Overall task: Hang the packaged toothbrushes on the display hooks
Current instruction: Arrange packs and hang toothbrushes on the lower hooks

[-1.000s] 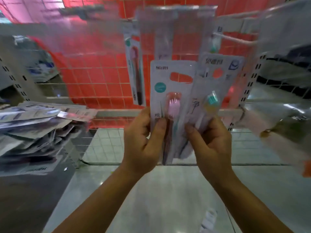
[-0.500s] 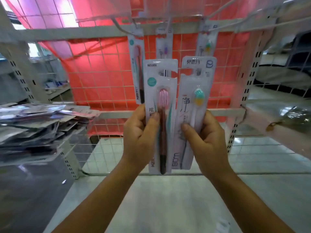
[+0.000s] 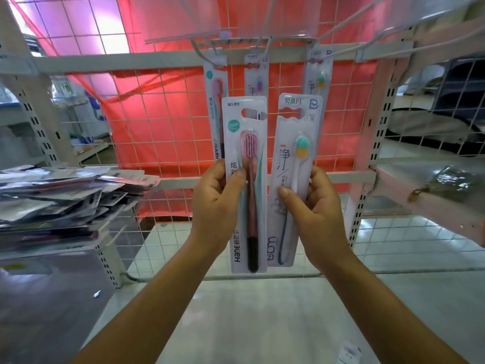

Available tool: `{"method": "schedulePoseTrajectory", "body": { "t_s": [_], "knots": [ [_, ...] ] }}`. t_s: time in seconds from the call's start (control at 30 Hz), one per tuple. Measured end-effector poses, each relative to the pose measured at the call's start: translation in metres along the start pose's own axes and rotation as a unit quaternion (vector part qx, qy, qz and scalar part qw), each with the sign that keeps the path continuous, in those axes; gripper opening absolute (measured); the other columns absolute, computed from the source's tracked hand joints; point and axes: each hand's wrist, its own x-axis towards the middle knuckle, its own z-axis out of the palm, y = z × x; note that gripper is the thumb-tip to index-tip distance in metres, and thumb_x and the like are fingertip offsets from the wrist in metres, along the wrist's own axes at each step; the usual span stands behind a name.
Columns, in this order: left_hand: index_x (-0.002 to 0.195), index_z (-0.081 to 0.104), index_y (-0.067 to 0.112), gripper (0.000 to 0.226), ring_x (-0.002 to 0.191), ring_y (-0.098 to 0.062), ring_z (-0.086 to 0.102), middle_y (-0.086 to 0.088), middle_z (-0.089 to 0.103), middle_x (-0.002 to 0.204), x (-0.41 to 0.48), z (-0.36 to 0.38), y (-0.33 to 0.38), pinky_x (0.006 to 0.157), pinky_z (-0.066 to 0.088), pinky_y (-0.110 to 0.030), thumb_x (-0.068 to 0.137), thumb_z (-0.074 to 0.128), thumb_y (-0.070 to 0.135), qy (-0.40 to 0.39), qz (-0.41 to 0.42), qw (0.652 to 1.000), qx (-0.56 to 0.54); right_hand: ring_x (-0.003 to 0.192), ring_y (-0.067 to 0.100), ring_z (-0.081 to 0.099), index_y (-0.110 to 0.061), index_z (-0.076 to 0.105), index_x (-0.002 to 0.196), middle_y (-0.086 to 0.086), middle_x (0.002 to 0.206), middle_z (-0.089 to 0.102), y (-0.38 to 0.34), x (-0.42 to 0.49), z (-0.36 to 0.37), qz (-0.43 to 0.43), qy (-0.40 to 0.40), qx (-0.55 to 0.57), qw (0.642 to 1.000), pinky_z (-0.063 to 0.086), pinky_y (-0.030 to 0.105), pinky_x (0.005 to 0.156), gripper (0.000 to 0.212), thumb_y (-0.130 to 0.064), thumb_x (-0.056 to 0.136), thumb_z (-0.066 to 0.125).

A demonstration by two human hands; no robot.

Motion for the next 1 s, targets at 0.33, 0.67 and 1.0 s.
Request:
{"method": "schedulePoseTrajectory", "body": {
  "t_s": [0.33, 0.67, 1.0],
  "knots": [
    [0.091, 0.068, 0.023, 0.016, 0.080, -0.011, 0.069, 0.007, 0.072, 0.082, 0.011, -0.013, 0.009, 0.068, 0.055, -0.024, 0.097, 0.055, 0.016, 0.023, -0.008, 1.000, 0.015, 0.092, 0.023, 0.069, -0.024, 0.058, 0.103, 0.007, 0.103, 0.070, 0.000, 0.011, 0.012, -0.004, 0.001, 0.001, 1.000, 0.058, 0.036, 0.079, 0.022, -0.005, 0.092, 0.060],
    [0.096, 0.065, 0.023, 0.011, 0.082, -0.014, 0.070, 0.001, 0.073, 0.088, 0.025, -0.021, 0.015, 0.070, 0.056, -0.026, 0.098, 0.054, 0.023, 0.070, -0.033, 0.996, 0.050, 0.084, 0.012, 0.070, -0.026, 0.054, 0.107, -0.003, 0.097, 0.068, -0.005, 0.021, 0.014, 0.005, 0.021, -0.020, 1.000, 0.057, 0.025, 0.069, 0.024, -0.009, 0.092, 0.060],
    [0.084, 0.058, 0.021, 0.018, 0.061, 0.001, 0.060, 0.013, 0.062, 0.068, 0.044, -0.017, 0.029, 0.057, 0.050, -0.017, 0.099, 0.051, 0.029, 0.120, 0.046, 0.989, 0.077, 0.080, 0.009, 0.070, -0.017, 0.054, 0.111, -0.003, 0.096, 0.068, -0.012, 0.018, 0.008, 0.005, 0.011, -0.034, 0.999, 0.055, 0.019, 0.062, 0.022, -0.009, 0.091, 0.060]
  ]
}}
